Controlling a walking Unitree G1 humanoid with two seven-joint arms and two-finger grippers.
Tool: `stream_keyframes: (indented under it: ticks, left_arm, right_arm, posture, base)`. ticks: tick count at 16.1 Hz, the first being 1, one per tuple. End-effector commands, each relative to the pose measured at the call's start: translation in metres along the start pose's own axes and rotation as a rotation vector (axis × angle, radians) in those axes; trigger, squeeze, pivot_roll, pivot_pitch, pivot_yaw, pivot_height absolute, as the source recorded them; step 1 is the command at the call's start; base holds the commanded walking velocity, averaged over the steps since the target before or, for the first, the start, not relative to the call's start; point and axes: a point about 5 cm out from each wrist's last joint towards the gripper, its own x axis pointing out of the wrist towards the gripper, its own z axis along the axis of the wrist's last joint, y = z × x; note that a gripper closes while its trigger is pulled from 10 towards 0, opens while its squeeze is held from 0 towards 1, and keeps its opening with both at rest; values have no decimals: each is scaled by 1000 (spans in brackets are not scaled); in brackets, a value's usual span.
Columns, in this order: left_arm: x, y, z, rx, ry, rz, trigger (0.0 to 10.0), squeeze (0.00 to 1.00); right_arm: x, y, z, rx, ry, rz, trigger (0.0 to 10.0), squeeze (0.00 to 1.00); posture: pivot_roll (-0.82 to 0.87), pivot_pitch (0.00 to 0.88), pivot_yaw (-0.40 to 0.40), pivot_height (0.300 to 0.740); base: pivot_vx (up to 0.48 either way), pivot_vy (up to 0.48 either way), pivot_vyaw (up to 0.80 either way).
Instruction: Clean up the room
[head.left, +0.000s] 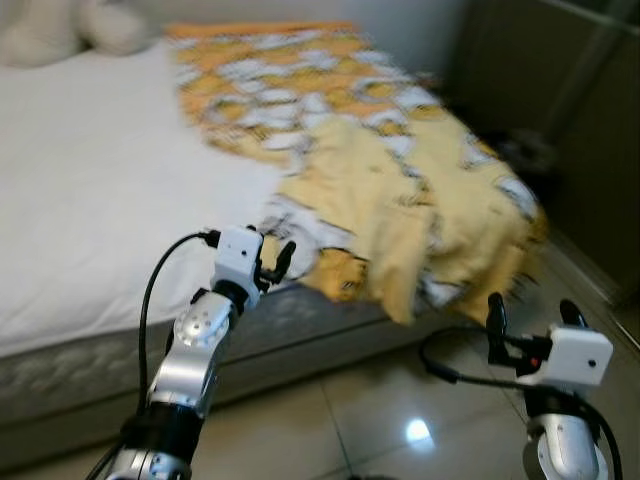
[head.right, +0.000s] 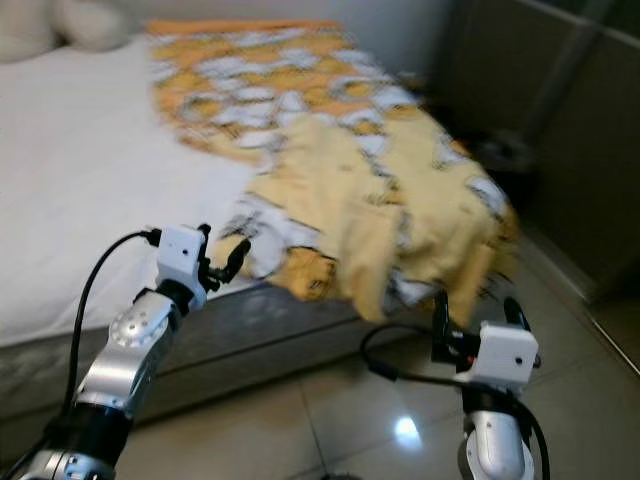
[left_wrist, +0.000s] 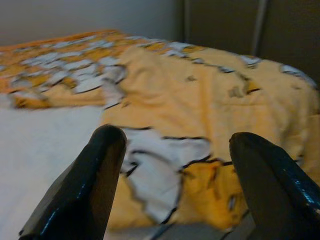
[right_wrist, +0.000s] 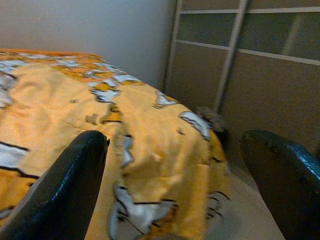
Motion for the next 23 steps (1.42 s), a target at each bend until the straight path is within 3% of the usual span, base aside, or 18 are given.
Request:
stream_keyframes:
  ticks: [1, 6, 9, 13, 14, 17, 20, 22, 23]
  left_arm:
    - [4, 1, 3, 25, 2, -1, 10000, 0]
    - [7, -8, 5, 1, -10, -34, 10000, 0]
    - [10, -9, 8, 34, -15, -47, 10000, 0]
    - [12, -9, 9, 55, -18, -47, 10000, 0]
    - [12, -10, 8, 9, -28, -26, 10000, 1000]
    - [13, -12, 8, 0, -20, -34, 10000, 1000]
    - [16, -6, -4, -137, 78, 69, 10000, 1000]
    - [16, -14, -8, -109, 98, 49, 10000, 1000]
    - [17, -18, -8, -91, 101, 30, 10000, 380]
  right_arm:
    - [4, 0, 3, -2, -13, 7, 10000, 106]
    - [6, 5, 3, 0, -15, 23, 10000, 102]
    - [5, 6, 3, 1, -13, 29, 10000, 102]
    - [6, 5, 2, 3, -1, 18, 10000, 110]
    - [4, 5, 2, 5, -6, 14, 10000, 106]
    - [4, 4, 4, 7, -11, 11, 10000, 106]
    - [3, 4, 4, 11, -12, 0, 10000, 106]
    - [1, 3, 4, 10, -10, -2, 10000, 106]
    - [1, 4, 4, 10, -9, -1, 10000, 106]
  posture:
    - [29, 2, -5, 740]
    - [27, 0, 4, 740]
    - [27, 0, 5, 740]
    - [21, 0, 8, 740]
    - [20, 0, 7, 740]
    - [15, 4, 9, 740]
    - [10, 12, 12, 740]
    - [6, 20, 10, 740]
    - [6, 20, 10, 740]
  base:
    - [0, 465, 0]
    - [404, 130, 0]
    - [421, 81, 0]
    - [240, 0, -736]
    - [0, 0, 0]
    - [0, 0, 0]
    - [0, 0, 0]
    - [0, 0, 0]
    - [0, 0, 0]
